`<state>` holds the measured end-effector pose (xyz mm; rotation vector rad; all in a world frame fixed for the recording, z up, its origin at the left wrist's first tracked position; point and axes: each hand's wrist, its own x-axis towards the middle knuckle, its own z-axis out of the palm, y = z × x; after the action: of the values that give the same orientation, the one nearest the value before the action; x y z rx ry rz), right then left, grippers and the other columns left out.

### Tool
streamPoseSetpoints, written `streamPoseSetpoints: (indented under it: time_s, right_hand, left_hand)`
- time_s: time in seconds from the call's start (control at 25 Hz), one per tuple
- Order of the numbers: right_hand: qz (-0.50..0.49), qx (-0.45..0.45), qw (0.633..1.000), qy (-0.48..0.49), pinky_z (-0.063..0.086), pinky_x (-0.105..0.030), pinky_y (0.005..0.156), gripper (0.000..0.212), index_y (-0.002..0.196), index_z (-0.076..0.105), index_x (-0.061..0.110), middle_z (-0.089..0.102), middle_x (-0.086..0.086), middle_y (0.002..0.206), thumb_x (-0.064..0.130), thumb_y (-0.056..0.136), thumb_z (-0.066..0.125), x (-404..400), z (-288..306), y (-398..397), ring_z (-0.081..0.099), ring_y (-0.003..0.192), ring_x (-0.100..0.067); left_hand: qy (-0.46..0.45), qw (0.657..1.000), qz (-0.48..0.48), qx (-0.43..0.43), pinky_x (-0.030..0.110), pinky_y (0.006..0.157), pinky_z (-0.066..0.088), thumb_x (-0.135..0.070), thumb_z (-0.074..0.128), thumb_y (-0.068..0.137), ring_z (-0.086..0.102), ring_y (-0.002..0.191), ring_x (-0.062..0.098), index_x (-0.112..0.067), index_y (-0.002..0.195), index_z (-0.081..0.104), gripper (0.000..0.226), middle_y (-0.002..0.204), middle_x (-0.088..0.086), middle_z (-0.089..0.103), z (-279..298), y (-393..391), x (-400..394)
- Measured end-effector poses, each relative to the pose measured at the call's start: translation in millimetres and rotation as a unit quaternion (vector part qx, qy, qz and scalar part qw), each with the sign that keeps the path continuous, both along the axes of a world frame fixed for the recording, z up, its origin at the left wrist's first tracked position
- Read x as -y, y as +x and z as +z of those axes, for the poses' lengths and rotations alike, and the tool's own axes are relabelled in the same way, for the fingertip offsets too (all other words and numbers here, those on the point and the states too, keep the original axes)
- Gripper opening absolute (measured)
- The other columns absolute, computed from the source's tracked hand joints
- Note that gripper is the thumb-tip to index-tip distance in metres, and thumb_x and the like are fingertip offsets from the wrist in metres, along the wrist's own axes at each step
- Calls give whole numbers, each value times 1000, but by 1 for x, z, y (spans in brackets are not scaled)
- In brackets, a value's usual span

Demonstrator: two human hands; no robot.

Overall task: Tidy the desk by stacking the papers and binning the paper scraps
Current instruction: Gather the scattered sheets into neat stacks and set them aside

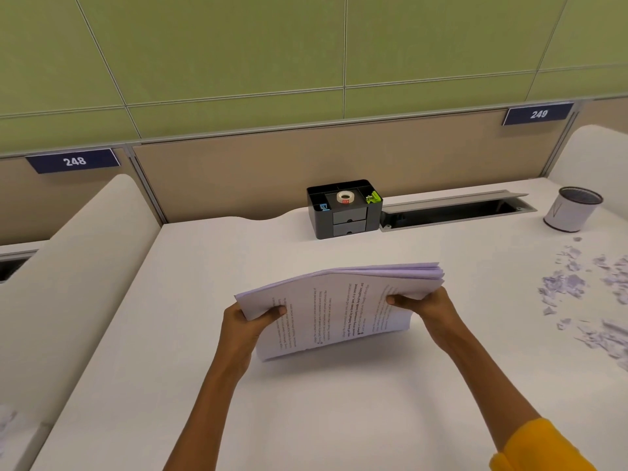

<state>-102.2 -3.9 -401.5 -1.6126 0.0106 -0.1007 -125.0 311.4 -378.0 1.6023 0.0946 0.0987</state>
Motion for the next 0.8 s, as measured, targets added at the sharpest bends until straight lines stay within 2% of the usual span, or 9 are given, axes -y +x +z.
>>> streamPoseSetpoints:
  time_s: [0.12, 0.2, 0.4, 0.6, 0.8]
  right_hand:
    - [16, -3, 1000, -4, 54, -51, 88, 63, 110, 65, 11, 72, -11, 103, 32, 54, 84, 1, -3, -2, 66, 98, -29]
    - [12, -4, 1000, 2, 54, -51, 89, 56, 111, 64, 9, 71, -13, 104, 23, 59, 80, 2, -3, -1, 65, 99, -30]
    - [20, -14, 1000, 5, 55, -49, 88, 60, 111, 65, 13, 72, -10, 104, 31, 56, 82, 2, -6, -1, 66, 99, -28]
    - [-1, -27, 1000, 11, 55, -45, 88, 54, 109, 65, 12, 71, -10, 103, 22, 58, 78, 1, -3, -1, 66, 97, -28]
    - [12, -39, 999, 5, 53, -49, 90, 58, 114, 64, 12, 71, -10, 106, 20, 59, 79, 0, -12, -5, 65, 100, -30]
  left_hand:
    - [0, 1000, -3, -10, 39, 74, 55, -31, 75, 57, 66, 86, 29, -14, 99, 68, 46, 91, 5, 73, -3, -3, 3]
    - [-2, 1000, 0, -14, 41, 76, 54, -31, 75, 57, 66, 86, 30, -14, 98, 69, 45, 90, 5, 74, -2, -2, 4]
    - [-8, 1000, 3, -22, 42, 76, 55, -29, 75, 56, 66, 85, 30, -16, 96, 69, 43, 89, 4, 74, -3, -2, 4]
    - [-10, 999, 9, -30, 34, 71, 53, -28, 77, 55, 66, 85, 27, -14, 95, 69, 43, 88, 4, 74, 1, -1, 5]
    - [-3, 998, -1, -56, 45, 82, 54, -30, 75, 57, 65, 91, 30, -21, 101, 67, 46, 96, 5, 72, -8, -6, 8]
